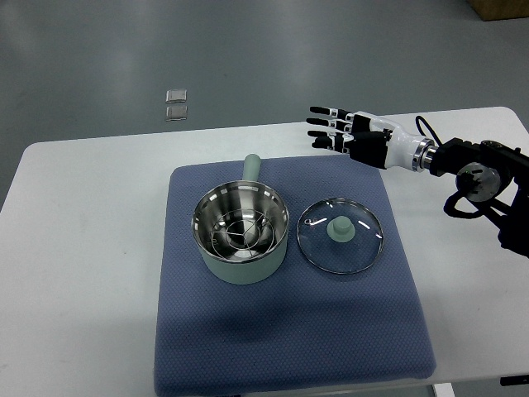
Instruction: Open lid and place right of pot
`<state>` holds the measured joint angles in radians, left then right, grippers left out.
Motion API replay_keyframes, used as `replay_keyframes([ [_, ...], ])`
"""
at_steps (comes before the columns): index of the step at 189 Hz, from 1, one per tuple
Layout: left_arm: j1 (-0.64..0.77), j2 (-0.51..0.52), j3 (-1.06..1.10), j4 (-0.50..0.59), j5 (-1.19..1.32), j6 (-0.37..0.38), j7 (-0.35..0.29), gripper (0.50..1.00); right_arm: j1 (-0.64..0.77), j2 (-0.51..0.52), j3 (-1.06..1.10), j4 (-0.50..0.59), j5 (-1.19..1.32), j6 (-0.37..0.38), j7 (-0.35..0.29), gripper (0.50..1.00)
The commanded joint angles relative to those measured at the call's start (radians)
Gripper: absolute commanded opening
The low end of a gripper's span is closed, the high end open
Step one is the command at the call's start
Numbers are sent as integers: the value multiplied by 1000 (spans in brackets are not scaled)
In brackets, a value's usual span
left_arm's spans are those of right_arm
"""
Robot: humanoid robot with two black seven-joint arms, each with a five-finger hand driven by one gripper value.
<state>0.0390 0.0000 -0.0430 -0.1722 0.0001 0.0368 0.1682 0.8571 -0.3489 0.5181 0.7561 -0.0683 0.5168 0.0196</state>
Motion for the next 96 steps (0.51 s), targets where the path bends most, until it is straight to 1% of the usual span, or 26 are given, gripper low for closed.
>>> replay_keyframes([
  [1, 1, 0, 0, 0, 0, 0, -1, 1000, -18, 5, -9, -1, 147, -12, -3, 934],
  [45, 1, 0, 0, -1, 1, 0, 1, 1000, -38, 19, -1, -3, 147, -17, 5, 934],
  [84, -1, 0, 0, 0, 0, 0, -1, 1000, -56, 19, -3, -3, 150, 14, 6, 936],
  [96, 1, 0, 0, 0, 0, 0, 1, 1000, -58, 18, -6, -3, 143, 35, 6, 936],
])
